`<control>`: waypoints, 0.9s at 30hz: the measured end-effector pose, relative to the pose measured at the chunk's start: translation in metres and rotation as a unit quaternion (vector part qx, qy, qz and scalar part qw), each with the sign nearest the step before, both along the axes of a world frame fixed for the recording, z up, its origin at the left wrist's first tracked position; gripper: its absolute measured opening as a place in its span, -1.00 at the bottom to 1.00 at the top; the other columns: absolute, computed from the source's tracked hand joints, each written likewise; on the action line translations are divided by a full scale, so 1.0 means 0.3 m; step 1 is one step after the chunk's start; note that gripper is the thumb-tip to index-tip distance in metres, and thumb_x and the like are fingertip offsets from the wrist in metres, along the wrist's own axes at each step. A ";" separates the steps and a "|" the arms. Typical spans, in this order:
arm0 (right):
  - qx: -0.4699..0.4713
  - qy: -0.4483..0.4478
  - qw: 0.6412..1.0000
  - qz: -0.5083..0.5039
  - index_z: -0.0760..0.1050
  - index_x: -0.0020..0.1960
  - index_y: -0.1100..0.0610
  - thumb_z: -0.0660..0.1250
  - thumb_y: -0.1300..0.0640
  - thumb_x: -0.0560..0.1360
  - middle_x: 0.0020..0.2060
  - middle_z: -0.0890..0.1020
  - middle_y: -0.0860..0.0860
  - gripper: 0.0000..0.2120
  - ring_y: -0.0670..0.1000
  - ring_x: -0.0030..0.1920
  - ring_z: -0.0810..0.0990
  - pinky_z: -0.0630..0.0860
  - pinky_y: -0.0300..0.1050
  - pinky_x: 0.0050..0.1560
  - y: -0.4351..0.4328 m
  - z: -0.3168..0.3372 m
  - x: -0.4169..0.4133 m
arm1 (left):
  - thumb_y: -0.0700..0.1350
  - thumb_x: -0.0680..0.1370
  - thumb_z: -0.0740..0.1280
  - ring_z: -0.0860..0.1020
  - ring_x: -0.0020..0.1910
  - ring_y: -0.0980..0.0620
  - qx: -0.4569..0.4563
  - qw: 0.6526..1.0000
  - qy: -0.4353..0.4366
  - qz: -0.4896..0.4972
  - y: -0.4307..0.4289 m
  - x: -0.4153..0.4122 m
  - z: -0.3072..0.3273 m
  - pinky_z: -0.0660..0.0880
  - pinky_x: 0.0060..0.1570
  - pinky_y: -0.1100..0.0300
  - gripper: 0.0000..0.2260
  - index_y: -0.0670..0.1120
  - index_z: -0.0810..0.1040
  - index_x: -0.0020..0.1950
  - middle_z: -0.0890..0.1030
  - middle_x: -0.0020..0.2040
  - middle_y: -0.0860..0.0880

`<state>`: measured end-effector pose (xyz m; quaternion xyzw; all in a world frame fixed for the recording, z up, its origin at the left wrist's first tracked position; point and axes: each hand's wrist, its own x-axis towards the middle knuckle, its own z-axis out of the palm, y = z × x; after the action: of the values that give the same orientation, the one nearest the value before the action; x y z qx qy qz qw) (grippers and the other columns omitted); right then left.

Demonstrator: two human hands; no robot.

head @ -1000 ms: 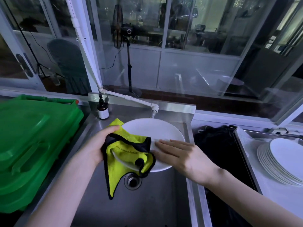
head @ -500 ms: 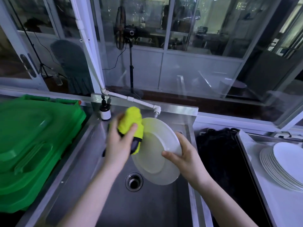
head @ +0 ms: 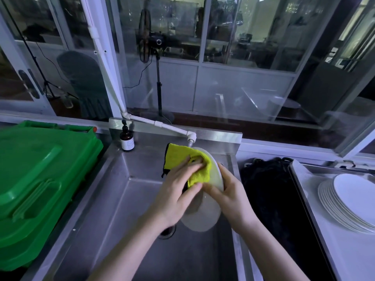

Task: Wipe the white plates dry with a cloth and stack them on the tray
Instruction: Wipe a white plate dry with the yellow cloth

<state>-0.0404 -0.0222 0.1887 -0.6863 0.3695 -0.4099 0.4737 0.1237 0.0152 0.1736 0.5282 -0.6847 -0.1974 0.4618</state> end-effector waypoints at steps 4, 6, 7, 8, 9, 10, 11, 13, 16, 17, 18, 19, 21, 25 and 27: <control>0.003 0.016 0.999 0.051 0.49 0.38 -0.02 0.40 0.32 0.53 0.11 0.67 -0.16 -0.52 -0.13 0.11 0.65 0.52 -0.29 0.05 0.028 0.003 -0.016 | -0.02 0.65 0.23 0.52 0.25 -0.01 0.094 0.984 0.070 0.138 -0.069 0.069 0.016 0.35 0.06 0.33 -0.64 0.03 0.38 0.46 0.57 0.28 0.02; 0.014 0.005 0.999 0.051 0.50 0.38 0.00 0.41 0.32 0.53 0.09 0.67 -0.16 -0.53 -0.12 0.09 0.65 0.53 -0.29 0.02 0.026 0.011 -0.020 | -0.06 0.63 0.26 0.54 0.20 0.00 0.078 0.986 0.051 0.140 -0.040 0.063 0.006 0.33 0.00 0.47 -0.64 0.02 0.41 0.44 0.59 0.24 0.02; 0.018 -0.003 0.999 0.047 0.51 0.36 0.03 0.40 0.32 0.53 0.08 0.68 -0.16 -0.56 -0.12 0.07 0.65 0.53 -0.27 0.02 0.019 0.014 -0.018 | -0.08 0.63 0.27 0.51 0.27 0.04 0.057 0.990 0.039 0.120 -0.019 0.047 0.005 0.31 0.11 0.51 -0.64 0.00 0.42 0.44 0.56 0.30 0.03; 0.019 -0.006 0.999 0.041 0.52 0.35 0.07 0.40 0.33 0.54 0.06 0.68 -0.16 -0.58 -0.13 0.06 0.65 0.52 -0.24 0.02 0.013 0.016 -0.014 | -0.08 0.63 0.27 0.43 0.38 0.09 0.034 0.995 0.027 0.088 -0.002 0.028 0.003 0.27 0.26 0.46 -0.63 -0.02 0.42 0.44 0.48 0.38 0.07; 0.017 -0.005 0.999 0.036 0.52 0.34 0.10 0.40 0.32 0.54 0.05 0.68 -0.16 -0.61 -0.15 0.07 0.64 0.51 -0.23 0.04 0.009 0.017 -0.009 | -0.07 0.62 0.26 0.32 0.47 0.11 0.009 0.998 0.008 0.055 0.009 0.010 -0.001 0.21 0.38 0.38 -0.61 -0.04 0.40 0.45 0.40 0.44 0.12; 0.013 -0.003 0.999 0.033 0.52 0.34 0.12 0.40 0.31 0.55 0.07 0.68 -0.15 -0.62 -0.15 0.09 0.63 0.51 -0.23 0.06 0.007 0.015 -0.004 | -0.06 0.61 0.25 0.23 0.52 0.13 -0.012 0.999 -0.016 0.030 0.012 -0.003 -0.007 0.17 0.44 0.31 -0.59 -0.05 0.39 0.46 0.34 0.47 0.15; 0.014 -0.005 0.999 0.033 0.51 0.35 0.13 0.40 0.30 0.55 0.09 0.68 -0.13 -0.61 -0.14 0.12 0.63 0.51 -0.22 0.09 0.007 0.013 0.000 | -0.05 0.61 0.24 0.18 0.54 0.13 -0.024 0.999 -0.034 0.020 0.006 -0.009 -0.006 0.14 0.46 0.27 -0.58 -0.06 0.39 0.47 0.32 0.48 0.16; 0.031 -0.019 0.999 0.039 0.51 0.36 0.12 0.42 0.28 0.54 0.13 0.68 -0.06 -0.60 -0.08 0.14 0.64 0.52 -0.20 0.11 0.006 0.007 -0.002 | -0.06 0.61 0.24 0.19 0.53 0.11 -0.019 0.999 -0.033 0.024 -0.023 0.003 0.006 0.14 0.46 0.26 -0.59 -0.05 0.39 0.47 0.33 0.47 0.15; 0.064 -0.060 0.995 0.052 0.53 0.35 0.03 0.45 0.28 0.51 0.11 0.70 -0.01 -0.56 -0.02 0.11 0.67 0.56 -0.17 0.04 0.008 0.005 -0.021 | -0.10 0.64 0.26 0.42 0.39 0.05 0.038 0.995 0.027 0.089 -0.062 0.069 -0.001 0.26 0.23 0.43 -0.65 -0.04 0.42 0.43 0.46 0.38 0.09; 0.070 -0.078 0.993 0.049 0.54 0.34 -0.02 0.45 0.25 0.49 0.13 0.70 0.00 -0.54 0.01 0.12 0.67 0.58 -0.15 0.03 0.006 0.009 -0.031 | -0.10 0.64 0.26 0.48 0.31 0.01 0.067 0.989 0.054 0.119 -0.065 0.100 -0.020 0.31 0.12 0.41 -0.66 -0.04 0.43 0.42 0.53 0.33 0.04; 0.076 -0.097 0.991 0.047 0.55 0.33 -0.07 0.45 0.21 0.47 0.15 0.69 0.02 -0.54 0.04 0.14 0.66 0.60 -0.10 0.04 0.001 0.015 -0.044 | -0.09 0.64 0.26 0.52 0.25 -0.02 0.092 0.982 0.084 0.139 -0.057 0.122 -0.046 0.33 0.05 0.37 -0.67 -0.05 0.44 0.41 0.58 0.27 0.00; 0.083 -0.115 0.989 0.046 0.55 0.34 -0.09 0.44 0.17 0.46 0.17 0.68 0.04 -0.53 0.09 0.17 0.65 0.62 -0.02 0.08 -0.005 0.021 -0.057 | -0.09 0.64 0.25 0.54 0.21 -0.03 0.107 0.976 0.111 0.151 -0.038 0.132 -0.075 0.35 0.01 0.36 -0.68 -0.05 0.45 0.39 0.61 0.21 -0.01; 0.100 -0.149 0.983 0.044 0.52 0.37 -0.08 0.44 0.14 0.47 0.21 0.65 0.09 -0.52 0.16 0.20 0.64 0.61 0.13 0.13 -0.020 0.028 -0.076 | -0.13 0.63 0.27 0.55 0.17 0.07 0.110 0.969 0.148 0.162 0.019 0.117 -0.132 0.36 -0.02 0.49 -0.72 0.04 0.47 0.34 0.62 0.14 0.12; 0.156 -0.209 0.965 -0.016 0.54 0.34 -0.04 0.46 0.16 0.46 0.21 0.65 0.11 -0.54 0.19 0.22 0.62 0.61 0.11 0.13 -0.038 -0.003 -0.068 | -0.01 0.61 0.30 0.53 0.18 0.24 0.090 0.970 0.168 0.149 0.115 0.017 -0.204 0.38 0.13 0.45 -0.69 0.25 0.36 0.31 0.51 0.24 0.29; 0.174 -0.227 0.957 -0.039 0.52 0.37 -0.04 0.45 0.18 0.47 0.22 0.64 0.12 -0.51 0.19 0.23 0.61 0.60 0.09 0.12 -0.051 -0.011 -0.066 | 0.05 0.57 0.27 0.55 0.09 0.28 0.080 0.979 0.117 0.147 0.155 -0.022 -0.227 0.43 0.09 0.35 -0.66 0.27 0.35 0.33 0.50 0.15 0.41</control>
<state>-0.0602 -0.0376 0.1853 -0.4672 0.3445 -0.5021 0.6411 0.1173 0.0617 0.1055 0.6318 -0.5226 -0.2419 0.5189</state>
